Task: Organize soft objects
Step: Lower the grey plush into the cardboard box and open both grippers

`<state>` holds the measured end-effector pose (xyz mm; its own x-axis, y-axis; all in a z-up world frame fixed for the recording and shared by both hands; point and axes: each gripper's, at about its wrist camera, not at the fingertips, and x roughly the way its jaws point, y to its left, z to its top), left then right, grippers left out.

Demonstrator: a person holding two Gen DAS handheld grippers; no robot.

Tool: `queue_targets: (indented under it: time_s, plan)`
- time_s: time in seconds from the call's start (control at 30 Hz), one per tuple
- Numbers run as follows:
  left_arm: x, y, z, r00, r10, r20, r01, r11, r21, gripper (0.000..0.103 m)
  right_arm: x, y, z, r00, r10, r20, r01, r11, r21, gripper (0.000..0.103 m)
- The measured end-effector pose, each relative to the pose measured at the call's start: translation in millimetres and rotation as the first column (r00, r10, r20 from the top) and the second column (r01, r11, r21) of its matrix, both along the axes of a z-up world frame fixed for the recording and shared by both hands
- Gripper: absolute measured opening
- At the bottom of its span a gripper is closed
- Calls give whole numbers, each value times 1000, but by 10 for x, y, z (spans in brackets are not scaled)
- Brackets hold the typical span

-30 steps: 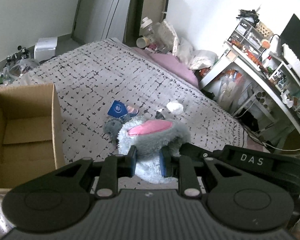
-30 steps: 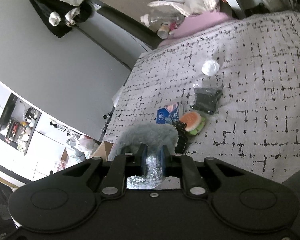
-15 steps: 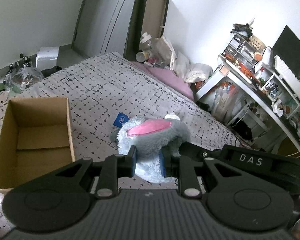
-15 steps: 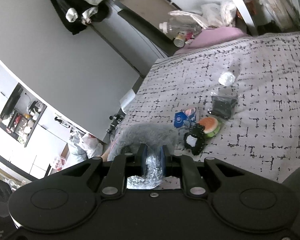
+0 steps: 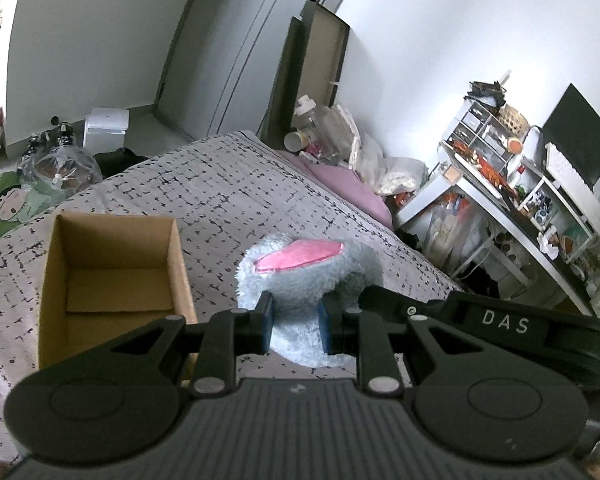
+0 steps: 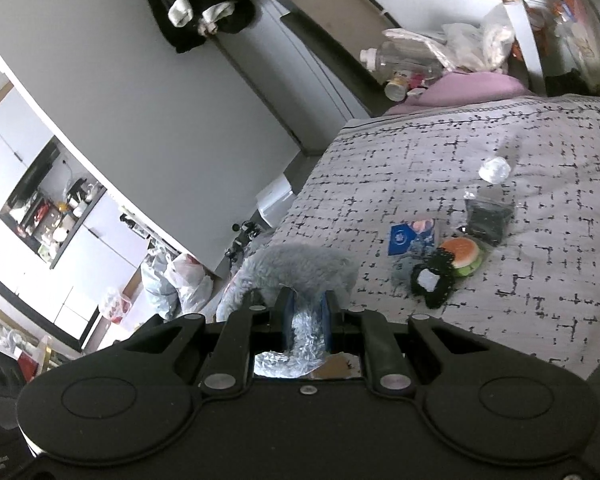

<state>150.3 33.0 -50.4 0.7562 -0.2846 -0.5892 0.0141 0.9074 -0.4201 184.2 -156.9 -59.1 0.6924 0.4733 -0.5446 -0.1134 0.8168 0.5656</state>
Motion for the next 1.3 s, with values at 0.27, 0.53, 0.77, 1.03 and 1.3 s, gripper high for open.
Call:
queue_targets:
  time_s: [0.27,0.53,0.77,1.03,1.3]
  plan:
    - [-54,300,-45,1000,20,2,-20,1000,-19,22,15,312,3,1000,25,2,-24,999,-23,15]
    - [-48,618,-158,999,35,-18,-36,999,-27,22,31,631,-81,999,48,-9,-48,998,-41,15]
    - [-30,872,-352,996,66,-57,-68,997,-38,22,85,882,-226,996,75,-54,-77,996,-40,15]
    - [24,1109,-580,987,103,-122,-111,992,-55,22,151,1114,-436,989,99,-107,-105,993,-53,15]
    - [96,1273,-788,973,137,-184,-149,987,-53,22,218,1287,-639,979,116,-169,-128,990,-59,15]
